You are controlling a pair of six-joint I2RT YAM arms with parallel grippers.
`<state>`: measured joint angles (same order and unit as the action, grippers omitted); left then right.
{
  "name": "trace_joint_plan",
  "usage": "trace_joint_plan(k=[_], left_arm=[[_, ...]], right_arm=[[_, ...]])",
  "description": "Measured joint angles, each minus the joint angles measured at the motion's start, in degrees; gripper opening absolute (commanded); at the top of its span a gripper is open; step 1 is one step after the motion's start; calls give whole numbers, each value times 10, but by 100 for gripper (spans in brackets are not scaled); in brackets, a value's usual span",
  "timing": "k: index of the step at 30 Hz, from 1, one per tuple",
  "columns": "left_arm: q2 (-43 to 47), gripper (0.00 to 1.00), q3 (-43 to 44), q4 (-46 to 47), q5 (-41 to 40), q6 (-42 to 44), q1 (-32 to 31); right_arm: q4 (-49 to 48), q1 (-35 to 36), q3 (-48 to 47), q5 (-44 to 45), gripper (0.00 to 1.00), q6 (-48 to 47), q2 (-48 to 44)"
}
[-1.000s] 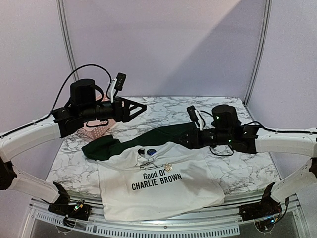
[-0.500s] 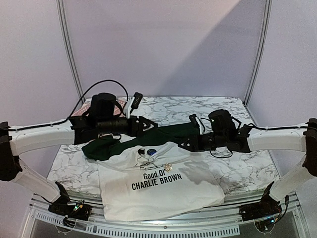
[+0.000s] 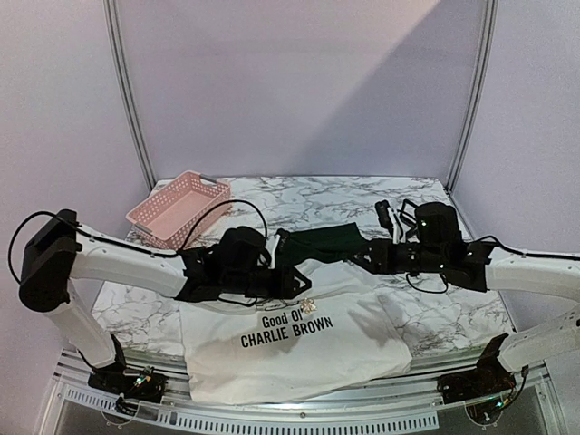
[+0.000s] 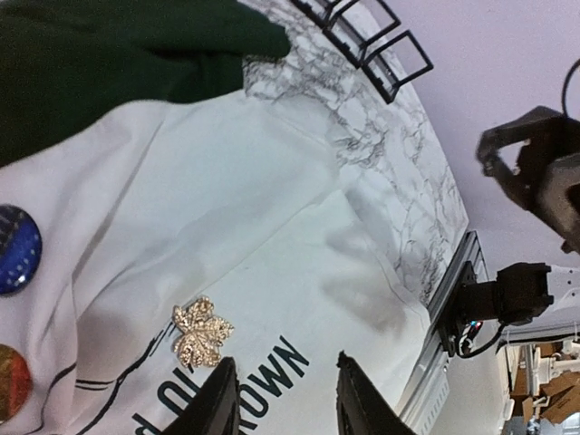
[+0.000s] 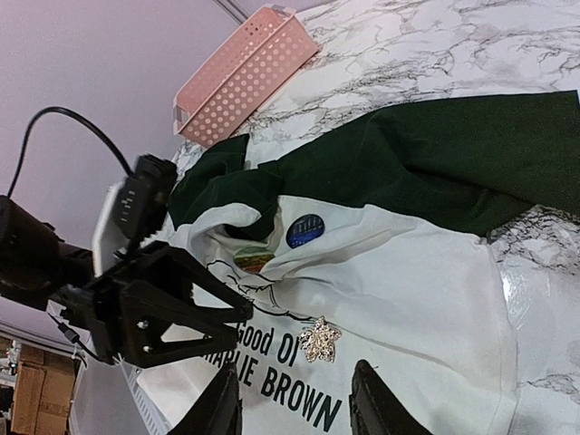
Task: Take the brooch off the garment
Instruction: Pick up the brooch from the crumpled clothing.
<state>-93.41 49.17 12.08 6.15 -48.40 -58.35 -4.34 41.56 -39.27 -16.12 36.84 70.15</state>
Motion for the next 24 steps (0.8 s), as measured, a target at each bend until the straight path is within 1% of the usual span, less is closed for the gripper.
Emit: trace_joint_plan(k=[4, 8, 22, 24], left_arm=[[-43, 34, -9, 24, -1, -29, -7], [-74, 34, -9, 40, 0, -48, -8], [-82, 32, -10, 35, -33, -45, -8], [-87, 31, -10, 36, -33, -45, -8]], right_arm=[[-5, 0, 26, 4, 41, 4, -34], [-10, 0, 37, 6, 41, 9, -54], [-13, 0, 45, 8, 41, 19, -64], [-13, 0, 45, 7, 41, 19, -64]])
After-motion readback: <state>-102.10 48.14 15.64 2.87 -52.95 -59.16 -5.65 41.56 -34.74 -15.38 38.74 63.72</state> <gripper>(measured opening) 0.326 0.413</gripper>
